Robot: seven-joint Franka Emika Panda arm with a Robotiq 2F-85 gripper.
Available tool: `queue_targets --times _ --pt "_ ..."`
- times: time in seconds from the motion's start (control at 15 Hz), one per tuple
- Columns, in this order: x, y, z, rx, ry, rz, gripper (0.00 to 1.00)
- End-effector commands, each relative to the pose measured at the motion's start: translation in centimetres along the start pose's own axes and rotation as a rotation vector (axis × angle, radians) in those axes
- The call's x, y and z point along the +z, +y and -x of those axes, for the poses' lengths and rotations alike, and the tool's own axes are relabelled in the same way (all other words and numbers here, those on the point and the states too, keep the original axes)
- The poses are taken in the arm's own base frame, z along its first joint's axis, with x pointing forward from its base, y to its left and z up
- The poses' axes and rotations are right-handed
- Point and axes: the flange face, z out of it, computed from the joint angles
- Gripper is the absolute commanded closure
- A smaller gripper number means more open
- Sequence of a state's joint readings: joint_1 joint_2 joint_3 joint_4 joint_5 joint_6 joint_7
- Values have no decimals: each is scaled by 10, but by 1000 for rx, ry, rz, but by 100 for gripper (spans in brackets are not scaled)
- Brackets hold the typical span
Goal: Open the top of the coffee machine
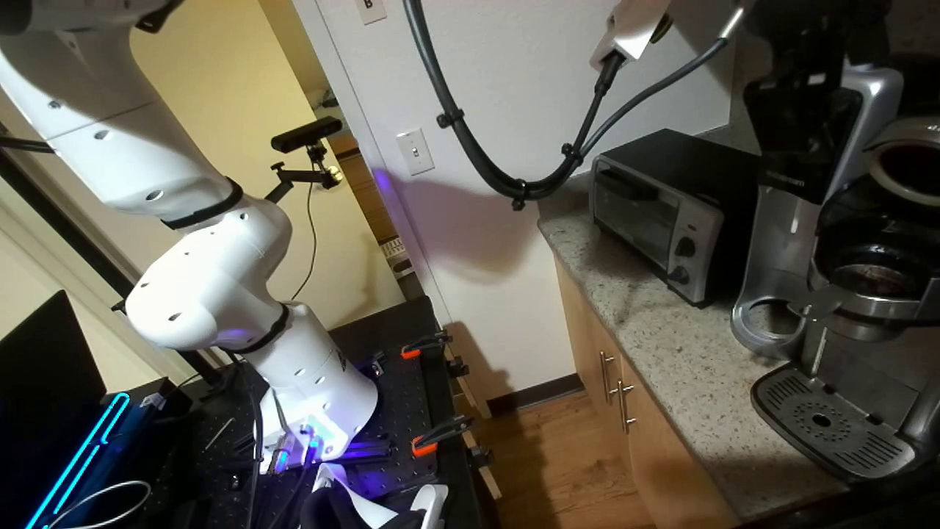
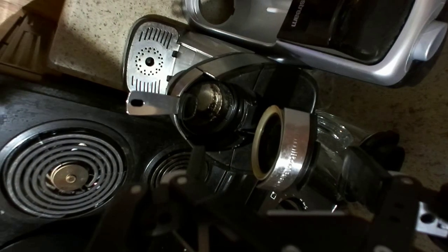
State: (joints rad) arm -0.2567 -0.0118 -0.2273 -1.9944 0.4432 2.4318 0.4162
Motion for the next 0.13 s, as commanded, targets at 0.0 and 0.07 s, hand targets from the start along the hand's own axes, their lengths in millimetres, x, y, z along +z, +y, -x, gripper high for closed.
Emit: queue_targets --times 0.0,0.07 --pt "-1 0 -1 0 -1 1 0" --pt "-1 0 -1 0 -1 1 0"
